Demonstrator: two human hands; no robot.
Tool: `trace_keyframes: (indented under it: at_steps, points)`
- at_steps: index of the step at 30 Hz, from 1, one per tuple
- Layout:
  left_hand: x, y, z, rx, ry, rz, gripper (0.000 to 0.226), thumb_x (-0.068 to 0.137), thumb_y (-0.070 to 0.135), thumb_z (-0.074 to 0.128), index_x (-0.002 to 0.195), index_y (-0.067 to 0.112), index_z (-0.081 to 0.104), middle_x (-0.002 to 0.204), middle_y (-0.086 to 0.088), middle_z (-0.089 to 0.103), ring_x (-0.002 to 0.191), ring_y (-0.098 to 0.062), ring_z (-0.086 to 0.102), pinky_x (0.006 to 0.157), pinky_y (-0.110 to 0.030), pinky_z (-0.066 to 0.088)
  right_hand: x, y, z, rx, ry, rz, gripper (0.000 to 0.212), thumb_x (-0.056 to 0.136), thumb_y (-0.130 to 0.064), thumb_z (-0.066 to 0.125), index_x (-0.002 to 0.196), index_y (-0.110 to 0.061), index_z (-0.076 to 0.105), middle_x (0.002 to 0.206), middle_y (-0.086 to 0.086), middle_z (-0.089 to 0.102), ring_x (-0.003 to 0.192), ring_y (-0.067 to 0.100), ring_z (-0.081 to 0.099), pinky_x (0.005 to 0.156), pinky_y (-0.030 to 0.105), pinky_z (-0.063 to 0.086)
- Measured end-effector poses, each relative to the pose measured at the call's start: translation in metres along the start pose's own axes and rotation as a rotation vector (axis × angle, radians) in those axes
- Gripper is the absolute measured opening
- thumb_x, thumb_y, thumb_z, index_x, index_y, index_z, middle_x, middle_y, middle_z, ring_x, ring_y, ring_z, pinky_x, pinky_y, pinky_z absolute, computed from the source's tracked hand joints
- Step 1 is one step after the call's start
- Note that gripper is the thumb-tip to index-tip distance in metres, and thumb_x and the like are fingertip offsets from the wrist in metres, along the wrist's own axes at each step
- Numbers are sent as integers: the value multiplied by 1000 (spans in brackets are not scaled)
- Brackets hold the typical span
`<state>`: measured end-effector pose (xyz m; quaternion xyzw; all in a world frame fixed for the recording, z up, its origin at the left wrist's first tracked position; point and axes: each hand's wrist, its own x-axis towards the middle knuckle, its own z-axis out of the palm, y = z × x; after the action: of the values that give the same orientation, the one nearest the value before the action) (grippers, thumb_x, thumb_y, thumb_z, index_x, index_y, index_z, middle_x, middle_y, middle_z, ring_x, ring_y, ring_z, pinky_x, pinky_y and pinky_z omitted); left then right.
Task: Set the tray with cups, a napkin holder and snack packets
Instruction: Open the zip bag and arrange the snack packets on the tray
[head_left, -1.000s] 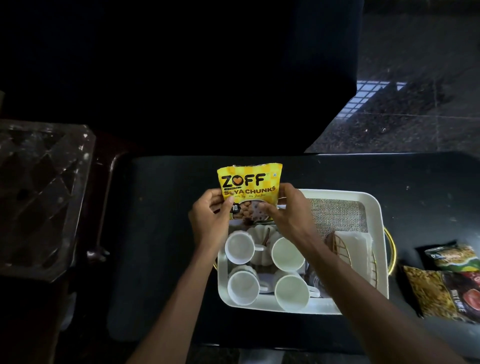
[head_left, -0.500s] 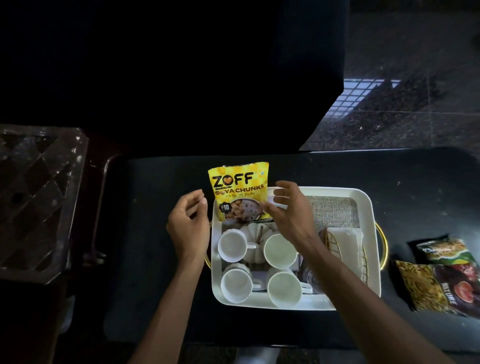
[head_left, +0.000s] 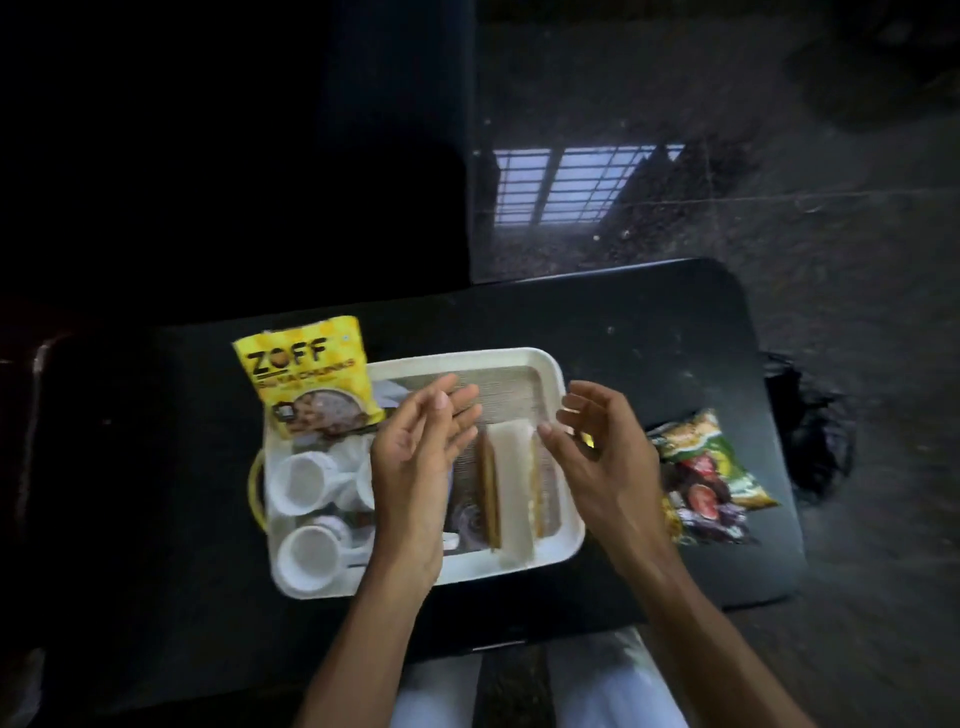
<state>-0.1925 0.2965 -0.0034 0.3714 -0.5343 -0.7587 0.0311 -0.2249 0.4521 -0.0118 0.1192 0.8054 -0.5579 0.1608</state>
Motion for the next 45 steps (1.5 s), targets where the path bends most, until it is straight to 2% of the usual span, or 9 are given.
trace_keyframes:
  at_steps: [7,10,14,20,27,31,36,41,45]
  points:
    - [-46,-55,100,599,-283,268,22,100,15,61,118,21,72,113,11,75,106,5,68,90,-15,55,6,47,-101,-185,132,-40,33,87,-17,74,117,-21,62,108,-3,68,98,7,67,83,22,56]
    - [-51,-75,128,818,-381,328,28,100,19,60,126,21,68,121,8,71,112,-2,65,96,-21,53,11,63,-135,-323,153,-63,34,85,-20,74,117,-22,63,109,-4,66,98,5,64,87,23,53]
    - [-44,-97,147,1034,-456,300,37,100,21,60,138,23,58,134,7,63,123,-8,58,94,-7,36,13,81,-166,-450,117,-11,35,85,-23,75,117,-19,64,107,-5,65,97,11,64,87,38,55]
    - [-25,-115,143,1283,-631,265,56,98,32,63,150,26,43,140,4,61,127,-15,58,100,-37,53,9,101,-178,-453,-5,-12,31,87,-30,72,116,-21,64,109,-8,65,95,8,65,78,36,60]
    - [-9,-121,143,1271,-702,242,37,94,31,70,128,18,64,115,3,69,104,-13,66,84,-26,54,15,105,-180,-397,-21,-19,28,90,-36,66,115,-24,65,108,-12,65,95,2,64,78,33,59]
    - [-14,-112,139,1228,-698,367,26,95,33,68,116,18,67,104,5,69,91,-11,65,73,-27,55,12,99,-181,-298,9,-3,25,91,-43,62,110,-29,66,106,-16,68,92,-5,64,73,17,55]
    - [-26,-86,128,1008,-543,411,23,96,37,65,108,18,67,95,8,69,84,-7,65,66,-25,53,0,81,-182,-29,104,23,44,83,-57,58,120,-33,61,113,-16,69,105,0,66,83,23,53]
    - [-34,-46,108,757,-328,312,30,89,52,66,105,27,70,95,14,76,90,-1,72,76,-24,60,3,49,-153,121,-137,-35,57,75,-64,70,122,-35,60,113,-14,72,102,5,70,81,22,57]
    - [-30,-16,85,631,-182,292,38,83,56,70,105,25,72,94,11,78,88,-5,74,78,-39,63,14,22,-105,116,-235,-121,42,76,-40,79,114,-36,62,110,-14,73,100,3,70,80,13,53]
